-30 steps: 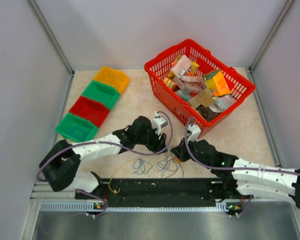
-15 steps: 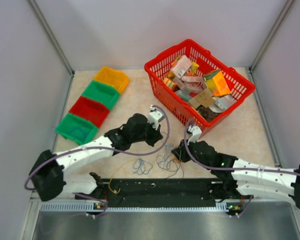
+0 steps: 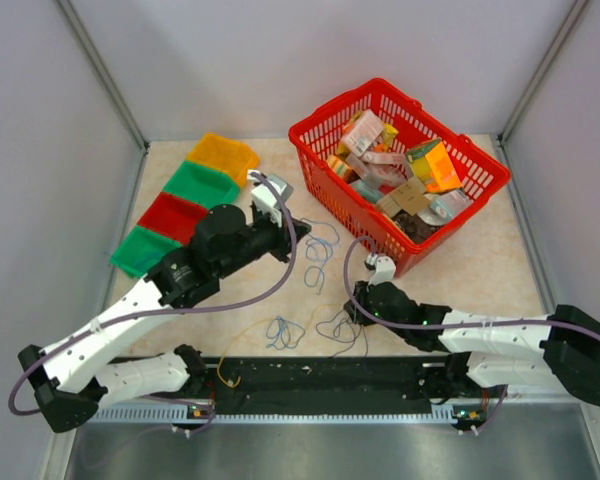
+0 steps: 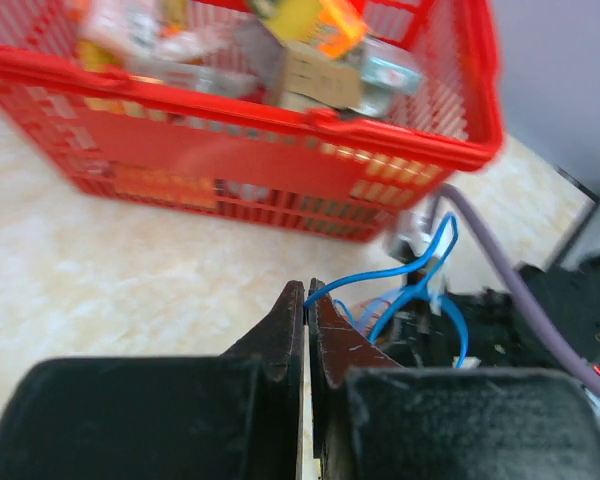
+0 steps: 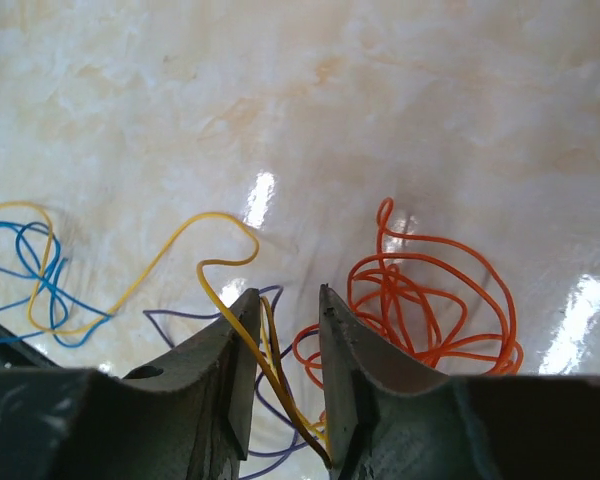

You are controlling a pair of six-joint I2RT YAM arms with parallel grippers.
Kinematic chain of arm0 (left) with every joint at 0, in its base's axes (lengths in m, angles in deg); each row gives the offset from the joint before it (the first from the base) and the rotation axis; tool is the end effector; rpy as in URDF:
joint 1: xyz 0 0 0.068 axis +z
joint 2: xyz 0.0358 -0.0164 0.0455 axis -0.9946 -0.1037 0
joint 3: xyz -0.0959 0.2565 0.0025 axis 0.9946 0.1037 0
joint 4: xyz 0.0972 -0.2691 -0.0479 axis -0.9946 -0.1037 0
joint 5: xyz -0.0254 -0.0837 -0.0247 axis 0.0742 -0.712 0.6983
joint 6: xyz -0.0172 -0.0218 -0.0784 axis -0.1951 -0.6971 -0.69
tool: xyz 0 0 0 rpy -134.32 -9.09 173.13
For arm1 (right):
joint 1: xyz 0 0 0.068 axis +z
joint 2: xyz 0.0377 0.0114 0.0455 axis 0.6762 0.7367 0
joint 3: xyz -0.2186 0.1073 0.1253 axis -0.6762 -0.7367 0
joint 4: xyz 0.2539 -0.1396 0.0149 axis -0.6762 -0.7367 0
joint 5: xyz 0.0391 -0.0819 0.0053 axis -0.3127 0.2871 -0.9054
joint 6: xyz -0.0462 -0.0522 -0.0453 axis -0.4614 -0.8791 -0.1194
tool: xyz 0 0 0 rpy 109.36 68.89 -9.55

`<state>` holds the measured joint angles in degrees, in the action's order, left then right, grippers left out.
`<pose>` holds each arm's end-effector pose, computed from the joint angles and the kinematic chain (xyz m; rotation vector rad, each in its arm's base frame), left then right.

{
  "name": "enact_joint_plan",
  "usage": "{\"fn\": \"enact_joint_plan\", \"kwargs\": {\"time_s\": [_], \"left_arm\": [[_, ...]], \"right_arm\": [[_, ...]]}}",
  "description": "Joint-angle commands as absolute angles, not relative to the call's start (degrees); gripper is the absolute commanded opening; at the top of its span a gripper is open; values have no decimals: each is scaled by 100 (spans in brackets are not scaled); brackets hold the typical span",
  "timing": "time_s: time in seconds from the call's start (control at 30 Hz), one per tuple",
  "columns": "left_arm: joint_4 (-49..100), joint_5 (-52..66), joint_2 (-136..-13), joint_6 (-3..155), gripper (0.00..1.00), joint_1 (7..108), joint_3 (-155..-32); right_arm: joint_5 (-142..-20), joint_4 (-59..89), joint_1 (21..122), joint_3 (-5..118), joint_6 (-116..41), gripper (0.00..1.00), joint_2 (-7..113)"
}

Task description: Untangle the cables

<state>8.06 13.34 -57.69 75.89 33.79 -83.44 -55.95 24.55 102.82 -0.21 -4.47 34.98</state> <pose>0.1864 -0.2285 0.3861 0.6412 1.7366 -0.7992 0.1458 0.2107 0.1165 -0.2216 2.2266 0.6519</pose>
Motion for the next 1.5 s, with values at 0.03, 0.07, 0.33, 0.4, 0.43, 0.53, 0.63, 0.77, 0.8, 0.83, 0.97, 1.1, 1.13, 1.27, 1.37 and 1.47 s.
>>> {"fn": "enact_joint_plan", "kwargs": {"time_s": [0.03,0.07,0.33,0.4,0.43,0.53,0.63,0.77,0.8,0.83,0.97,1.1,1.13,1.27,1.37,1.47], "left_arm": [[106,4070,-5456,7643,0,3412,-8762],[-78,4511,-5482,7608,0,3482,-8771],[-1144,5023,-5334,6808,0,6091,-8465],[-837,5541,-5167,6852,0,6601,-8017],[-775,5666,-5114,6739,0,6847,-7815],[-503,5614,-4982,6405,0,7700,-7331],[-264,5763,-4928,6098,0,8149,-7040],[103,6159,-5174,5859,0,8369,-6873],[96,6063,-5288,5789,0,8596,-6890],[44,5975,-5393,5623,0,8798,-6925],[-9,5396,-5737,5262,0,9335,-6969],[-177,5061,-5966,4936,6,9688,-6970],[-124,4939,-5983,4901,25,9740,-6925],[-97,4621,-5870,4787,74,9811,-6811],[-124,4499,-5554,4708,95,9811,-6749],[-2,3248,-5194,4900,90,9776,-6601]], "right_arm": [[-4906,2289,10197,-6,-152,29,3305],[-4871,2315,10197,-67,-152,29,3209],[-4897,2641,10197,-498,-284,29,2540],[-4888,2623,10196,-516,-319,29,2461],[-4906,2641,10197,-516,-328,29,2435],[-4950,2667,10197,-533,-354,29,2399],[-4994,2632,10196,-568,-337,29,2329],[-5020,2702,10188,-630,-310,29,2145],[-5055,2702,10196,-621,-345,29,2110],[-5064,2694,10197,-604,-389,29,2057],[-5064,2606,10188,-586,-468,29,1969],[-5012,2553,10196,-621,-512,29,1890],[-5011,2536,10197,-621,-521,29,1855],[-4985,2535,10197,-630,-565,29,1802],[-5011,2518,10197,-604,-591,29,1837],[-5151,2623,10197,-569,-688,29,1968]]}}
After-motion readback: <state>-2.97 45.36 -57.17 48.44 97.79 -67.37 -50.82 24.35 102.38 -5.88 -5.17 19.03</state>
